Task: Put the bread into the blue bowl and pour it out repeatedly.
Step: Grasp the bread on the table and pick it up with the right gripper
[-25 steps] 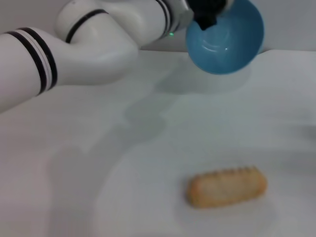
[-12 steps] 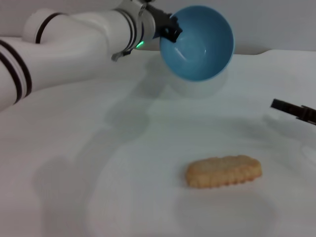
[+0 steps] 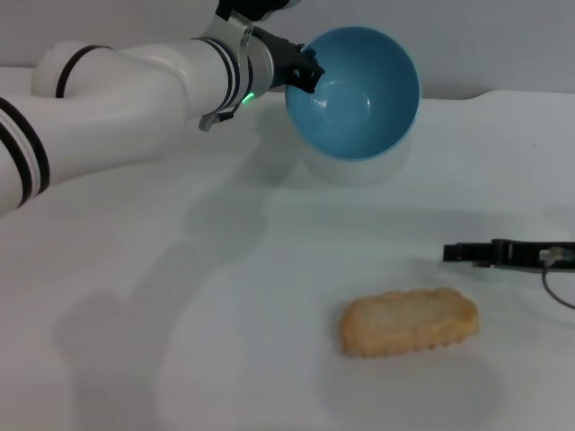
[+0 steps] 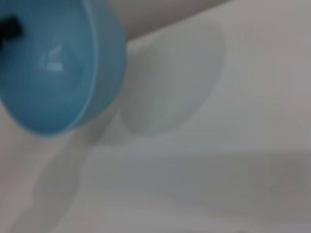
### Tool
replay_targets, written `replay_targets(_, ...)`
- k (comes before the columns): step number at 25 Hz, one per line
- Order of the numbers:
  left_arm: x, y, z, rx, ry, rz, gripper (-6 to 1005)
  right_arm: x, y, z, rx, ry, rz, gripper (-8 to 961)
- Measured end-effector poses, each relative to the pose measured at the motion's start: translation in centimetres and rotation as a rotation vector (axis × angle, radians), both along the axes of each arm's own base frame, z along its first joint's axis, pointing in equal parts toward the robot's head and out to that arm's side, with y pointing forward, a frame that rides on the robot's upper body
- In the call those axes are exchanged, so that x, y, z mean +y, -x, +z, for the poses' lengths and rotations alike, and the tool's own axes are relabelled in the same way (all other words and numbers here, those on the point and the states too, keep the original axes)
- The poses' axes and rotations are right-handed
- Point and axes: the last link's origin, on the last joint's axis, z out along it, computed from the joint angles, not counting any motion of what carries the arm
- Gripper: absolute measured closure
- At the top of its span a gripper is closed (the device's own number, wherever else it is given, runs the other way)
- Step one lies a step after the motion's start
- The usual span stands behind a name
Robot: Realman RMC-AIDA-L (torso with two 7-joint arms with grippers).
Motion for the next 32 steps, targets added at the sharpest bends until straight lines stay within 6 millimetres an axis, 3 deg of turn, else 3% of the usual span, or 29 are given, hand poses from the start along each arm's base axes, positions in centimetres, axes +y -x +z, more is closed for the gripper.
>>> replay_targets(12, -0.3, 0.0, -0.3, -0.002, 0.01, 0.001, 1000, -1.5, 0.9, -2.2, 0.006, 0.126, 0.026, 301)
replay_targets(23, -0.3, 0.0, -0.4, -0.003, 0.01, 0.0, 999, -1.9, 1.1, -2.3, 0.029, 0.146, 0.027, 305)
replay_targets(32, -0.4, -0.1, -0.6, 0.007, 0.018, -0.008, 1000, -1.8, 0.5, -1.5, 0.076, 0.063, -0.01, 309)
